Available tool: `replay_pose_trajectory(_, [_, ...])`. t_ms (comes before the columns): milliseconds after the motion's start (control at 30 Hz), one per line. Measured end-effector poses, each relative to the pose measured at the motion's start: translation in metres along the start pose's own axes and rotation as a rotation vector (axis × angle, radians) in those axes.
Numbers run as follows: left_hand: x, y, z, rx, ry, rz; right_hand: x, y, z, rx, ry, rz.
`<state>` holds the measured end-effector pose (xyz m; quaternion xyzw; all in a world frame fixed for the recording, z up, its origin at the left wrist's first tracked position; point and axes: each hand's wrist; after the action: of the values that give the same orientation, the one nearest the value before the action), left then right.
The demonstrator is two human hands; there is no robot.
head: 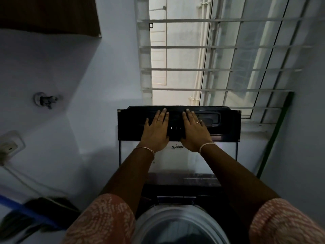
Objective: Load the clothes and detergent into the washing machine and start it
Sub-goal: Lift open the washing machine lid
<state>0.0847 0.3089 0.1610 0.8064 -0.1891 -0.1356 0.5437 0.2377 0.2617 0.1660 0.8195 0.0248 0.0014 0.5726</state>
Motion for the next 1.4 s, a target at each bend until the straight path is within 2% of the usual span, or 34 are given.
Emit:
replay_pose_trajectory(367, [0.015, 0.013, 0.094, -0.043, 0.051, 0.084, -0.026, 0.004, 0.091, -0.031, 0.104, -0.007])
replay_pose_trajectory(833, [0.097, 0.013, 0.261, -0.16, 0.086, 0.332, -0.045, 0.002, 0.274, -0.129, 0.09, -0.145])
replay_pose_trajectory(967, [0.119, -0.008, 0.302, -0.202, 0.078, 0.423, -0.045, -0.006, 0.33, -0.155, 0.047, -0.184])
replay_pose_trajectory(1167, [0.147, -0.035, 0.345, -0.309, 0.079, 0.589, -0.029, -0.012, 0.394, -0.225, -0.044, -0.117])
replay_pose_trajectory(1267, [0.16, -0.037, 0.358, -0.358, 0.025, 0.601, -0.021, -0.009, 0.42, -0.244, -0.142, -0.109])
replay_pose_trajectory(1400, [0.182, -0.031, 0.372, -0.378, -0.091, 0.688, -0.023, -0.004, 0.452, -0.188, -0.316, -0.13])
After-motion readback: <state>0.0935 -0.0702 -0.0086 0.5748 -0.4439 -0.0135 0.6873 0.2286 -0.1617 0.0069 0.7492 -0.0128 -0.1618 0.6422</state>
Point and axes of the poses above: each hand's wrist, its own z-axis away from the middle knuckle, its own y-axis out of the back of the hand, x = y × z, and after that the axes turned 3 degrees about y, right-handed
